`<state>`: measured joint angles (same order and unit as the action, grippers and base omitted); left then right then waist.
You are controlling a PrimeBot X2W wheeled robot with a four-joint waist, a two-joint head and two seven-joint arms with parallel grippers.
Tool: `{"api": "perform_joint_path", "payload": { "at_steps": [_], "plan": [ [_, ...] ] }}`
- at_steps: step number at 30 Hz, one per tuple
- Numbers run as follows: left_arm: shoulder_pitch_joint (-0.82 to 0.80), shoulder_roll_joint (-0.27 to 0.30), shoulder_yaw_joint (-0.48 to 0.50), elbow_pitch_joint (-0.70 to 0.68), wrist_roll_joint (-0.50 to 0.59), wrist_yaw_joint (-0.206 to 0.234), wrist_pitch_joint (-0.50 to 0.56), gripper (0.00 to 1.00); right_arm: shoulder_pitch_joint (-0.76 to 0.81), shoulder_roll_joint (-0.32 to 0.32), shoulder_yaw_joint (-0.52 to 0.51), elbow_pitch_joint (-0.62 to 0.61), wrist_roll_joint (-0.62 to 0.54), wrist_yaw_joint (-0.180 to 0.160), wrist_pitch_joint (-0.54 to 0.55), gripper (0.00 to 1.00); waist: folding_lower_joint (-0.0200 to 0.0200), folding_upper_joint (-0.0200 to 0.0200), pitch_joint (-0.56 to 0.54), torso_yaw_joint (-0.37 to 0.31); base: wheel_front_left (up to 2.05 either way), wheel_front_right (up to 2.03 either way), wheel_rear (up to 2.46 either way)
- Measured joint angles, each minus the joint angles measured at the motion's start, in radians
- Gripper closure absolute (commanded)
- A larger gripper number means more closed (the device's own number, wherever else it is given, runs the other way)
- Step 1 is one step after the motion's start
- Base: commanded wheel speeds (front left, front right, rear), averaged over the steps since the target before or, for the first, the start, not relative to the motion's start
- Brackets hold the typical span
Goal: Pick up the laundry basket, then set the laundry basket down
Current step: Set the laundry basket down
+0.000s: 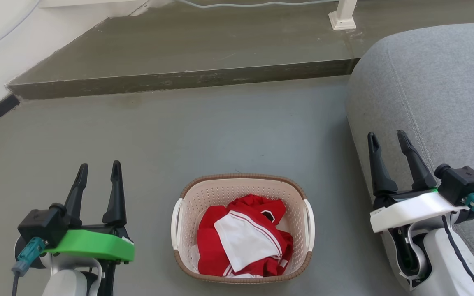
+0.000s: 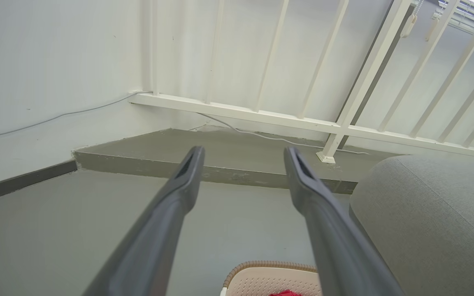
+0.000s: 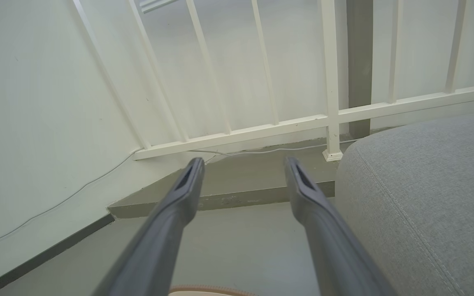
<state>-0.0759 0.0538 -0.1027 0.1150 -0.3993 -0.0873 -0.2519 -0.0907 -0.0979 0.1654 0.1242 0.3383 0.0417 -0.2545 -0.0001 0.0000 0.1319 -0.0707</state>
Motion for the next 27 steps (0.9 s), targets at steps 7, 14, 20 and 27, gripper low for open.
{"api": "perform_joint_path", "payload": {
  "at_steps": [7,14,20,27],
  "plan": [
    [0.017,-0.003,0.004,-0.003,0.009,-0.002,0.000,0.00,0.002,0.007,-0.014,-0.005,-0.024,0.011,0.000,0.00,0.0000,0.0000,0.005,-0.001,0.00,0.00,0.00],
    [0.017,-0.004,0.009,-0.008,0.019,-0.010,0.000,0.00,0.008,0.014,-0.026,-0.008,-0.032,0.020,0.000,0.00,0.0000,0.0000,0.014,-0.003,0.00,0.00,0.00],
    [0.017,-0.006,0.019,-0.017,0.030,-0.011,0.000,0.00,0.018,0.028,-0.033,-0.010,-0.040,0.029,0.000,0.00,0.0000,0.0000,0.021,-0.006,0.00,0.00,0.00],
    [0.017,-0.007,0.025,-0.017,0.039,-0.020,0.000,0.00,0.018,0.032,-0.042,-0.012,-0.044,0.038,0.000,0.00,0.0000,0.0000,0.026,-0.006,0.00,0.00,0.00]
  ]
}}
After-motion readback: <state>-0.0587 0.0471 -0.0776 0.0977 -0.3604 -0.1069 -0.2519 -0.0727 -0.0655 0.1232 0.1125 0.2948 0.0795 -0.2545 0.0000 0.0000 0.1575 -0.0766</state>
